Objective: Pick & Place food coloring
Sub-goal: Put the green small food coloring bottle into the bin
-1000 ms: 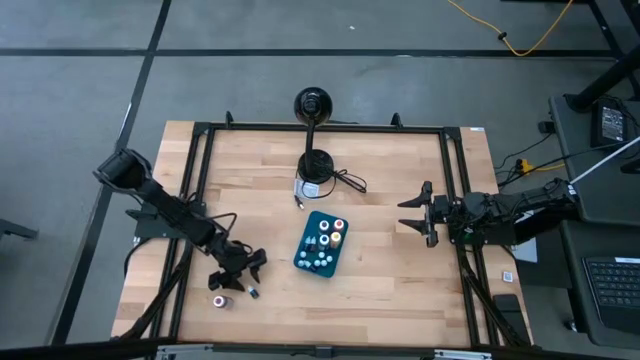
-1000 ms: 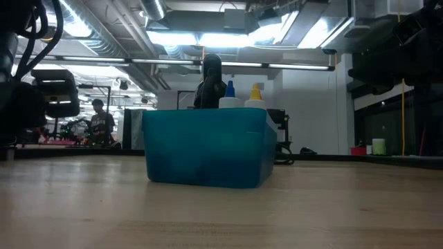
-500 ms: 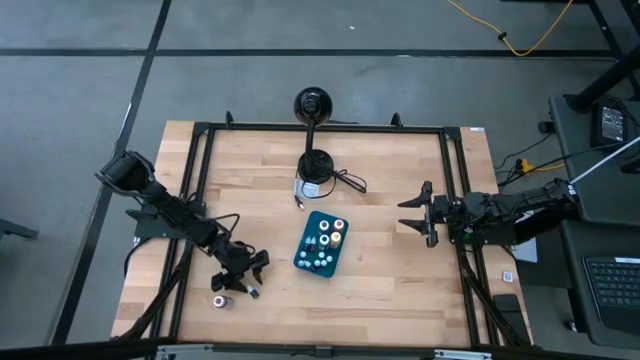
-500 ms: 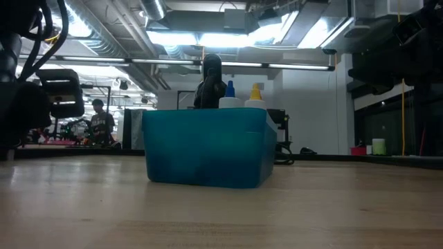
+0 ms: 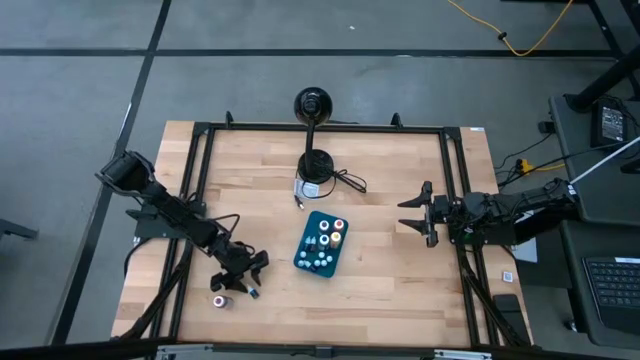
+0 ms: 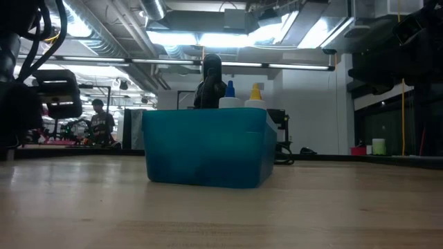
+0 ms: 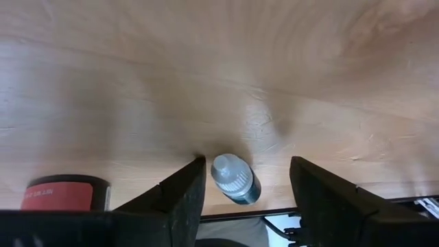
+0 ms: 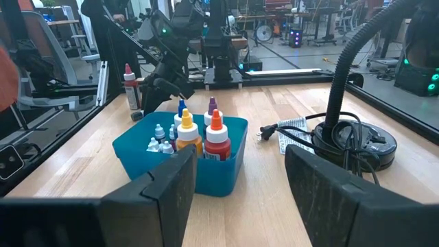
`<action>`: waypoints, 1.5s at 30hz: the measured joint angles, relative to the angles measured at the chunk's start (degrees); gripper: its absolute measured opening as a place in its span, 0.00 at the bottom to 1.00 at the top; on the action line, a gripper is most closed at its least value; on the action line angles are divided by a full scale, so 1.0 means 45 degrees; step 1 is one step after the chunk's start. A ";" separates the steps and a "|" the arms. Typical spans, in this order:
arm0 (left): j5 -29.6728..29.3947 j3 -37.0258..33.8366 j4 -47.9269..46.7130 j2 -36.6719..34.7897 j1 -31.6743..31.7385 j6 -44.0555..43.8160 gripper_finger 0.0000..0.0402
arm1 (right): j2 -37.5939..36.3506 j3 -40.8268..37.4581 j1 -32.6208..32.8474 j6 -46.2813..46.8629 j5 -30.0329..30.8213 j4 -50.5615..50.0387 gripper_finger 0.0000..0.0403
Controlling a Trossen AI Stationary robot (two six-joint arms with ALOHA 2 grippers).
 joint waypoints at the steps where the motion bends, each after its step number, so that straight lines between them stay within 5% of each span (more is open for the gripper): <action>1: 0.0005 0.0000 -0.0004 0.0005 -0.0004 0.0000 0.50 | 0.0000 -0.0002 0.0000 -0.0002 0.0000 0.0000 0.55; 34: 0.0608 -0.0092 0.0088 0.0340 0.0001 0.0056 0.21 | 0.0000 0.0003 0.0000 0.0002 0.0000 -0.0002 0.55; 45: 0.0282 0.0287 -0.0705 0.0303 0.0140 0.0828 0.18 | 0.0000 -0.0001 0.0005 -0.0003 0.0000 0.0003 0.55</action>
